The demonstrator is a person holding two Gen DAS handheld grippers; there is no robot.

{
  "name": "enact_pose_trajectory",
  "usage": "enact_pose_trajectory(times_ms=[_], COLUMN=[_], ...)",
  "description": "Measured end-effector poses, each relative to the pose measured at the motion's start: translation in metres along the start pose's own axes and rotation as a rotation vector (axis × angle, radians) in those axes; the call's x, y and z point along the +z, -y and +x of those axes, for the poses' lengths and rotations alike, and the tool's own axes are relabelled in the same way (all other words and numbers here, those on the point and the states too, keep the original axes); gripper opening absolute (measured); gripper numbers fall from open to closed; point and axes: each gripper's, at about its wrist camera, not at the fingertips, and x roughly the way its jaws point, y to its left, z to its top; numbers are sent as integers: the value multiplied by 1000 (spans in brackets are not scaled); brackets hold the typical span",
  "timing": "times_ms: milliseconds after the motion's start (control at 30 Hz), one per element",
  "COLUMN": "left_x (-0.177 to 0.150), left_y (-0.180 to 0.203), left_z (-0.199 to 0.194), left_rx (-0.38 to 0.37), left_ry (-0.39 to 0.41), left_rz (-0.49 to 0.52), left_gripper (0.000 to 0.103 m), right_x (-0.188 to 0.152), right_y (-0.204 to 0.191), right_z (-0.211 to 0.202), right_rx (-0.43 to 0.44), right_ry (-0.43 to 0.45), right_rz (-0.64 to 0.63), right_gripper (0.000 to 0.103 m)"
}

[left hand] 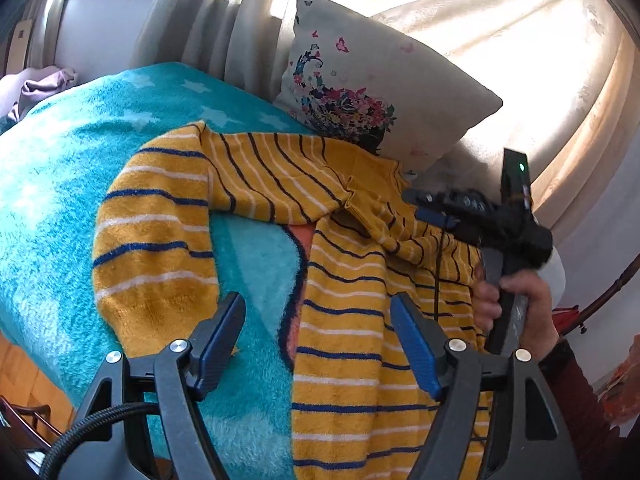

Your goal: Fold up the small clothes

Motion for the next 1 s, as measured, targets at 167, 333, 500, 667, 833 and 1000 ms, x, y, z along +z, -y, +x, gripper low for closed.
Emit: enact_pose_trajectory(times_ms=[167, 333, 500, 667, 833, 1000], left_x=[-2, -2, -1, 2, 34, 77], left_y=[6, 5, 1, 8, 28, 62], left_z=[3, 5, 13, 8, 24, 88], left_rx=[8, 21, 10, 17, -15, -50], left_ry=[-11, -4, -34, -17, -27, -74], left_rz=[27, 48, 14, 42, 112, 235], left_gripper=[74, 74, 74, 74, 77, 88], right_x=[8, -1, 26, 37, 14, -25], right_y=[-27, -48, -62, -51, 5, 76], right_z=[42, 64, 63, 55, -7, -56], right_rx=[-78, -154, -146, -68, -117, -159], right_ry=[-58, -112, -6, 3, 56, 74], right_rz=[-182, -343, -274, -132, -59, 69], right_gripper=[63, 0, 0, 12, 37, 41])
